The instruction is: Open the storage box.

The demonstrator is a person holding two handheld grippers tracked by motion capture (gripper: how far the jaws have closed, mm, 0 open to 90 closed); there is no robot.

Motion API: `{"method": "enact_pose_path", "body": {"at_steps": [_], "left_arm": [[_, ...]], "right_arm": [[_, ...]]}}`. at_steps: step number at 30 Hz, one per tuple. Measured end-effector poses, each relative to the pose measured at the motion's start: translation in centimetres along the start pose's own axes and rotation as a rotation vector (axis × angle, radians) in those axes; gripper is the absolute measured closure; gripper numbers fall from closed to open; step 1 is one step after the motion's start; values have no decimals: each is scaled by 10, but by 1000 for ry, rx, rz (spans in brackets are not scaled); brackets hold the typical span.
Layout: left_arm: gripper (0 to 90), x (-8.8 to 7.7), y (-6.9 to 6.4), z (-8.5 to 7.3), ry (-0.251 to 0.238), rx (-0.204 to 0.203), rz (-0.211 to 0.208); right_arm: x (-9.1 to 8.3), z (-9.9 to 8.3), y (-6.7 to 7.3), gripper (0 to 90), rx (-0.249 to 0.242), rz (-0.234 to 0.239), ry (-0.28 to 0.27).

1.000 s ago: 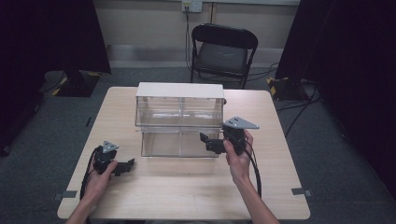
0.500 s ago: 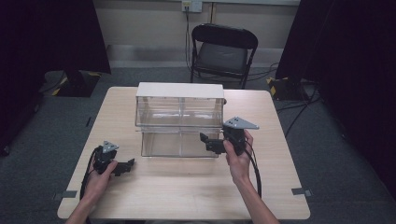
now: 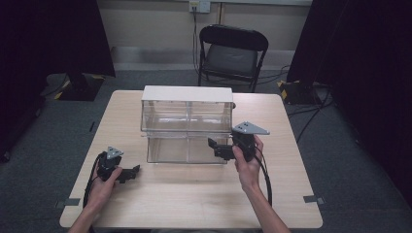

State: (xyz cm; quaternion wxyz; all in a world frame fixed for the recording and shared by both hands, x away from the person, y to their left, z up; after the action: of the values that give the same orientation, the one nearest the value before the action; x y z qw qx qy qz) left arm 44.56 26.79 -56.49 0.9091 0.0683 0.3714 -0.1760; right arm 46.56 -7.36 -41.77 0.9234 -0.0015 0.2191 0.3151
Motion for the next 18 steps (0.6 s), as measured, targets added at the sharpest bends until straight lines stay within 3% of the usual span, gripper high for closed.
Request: {"method": "enact_pose_path", "body": {"at_steps": [18], "left_arm": [[53,0,0,0,0,0,0]], "right_arm": [[0,0,0,107,-1,-4,-2]]}}
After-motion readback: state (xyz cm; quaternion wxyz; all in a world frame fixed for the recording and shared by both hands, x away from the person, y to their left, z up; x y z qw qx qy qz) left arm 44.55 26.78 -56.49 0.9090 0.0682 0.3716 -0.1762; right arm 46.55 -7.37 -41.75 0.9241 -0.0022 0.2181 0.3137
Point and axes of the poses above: each handheld gripper's, and its own axes: x roughly forward along the jaws, z roughly out of its top, y roughly to its left, the point moved 9 cm from there along x, roughly forward along the jaws, and after that the axes turned 1 degree about y, right-handed, at the moved point
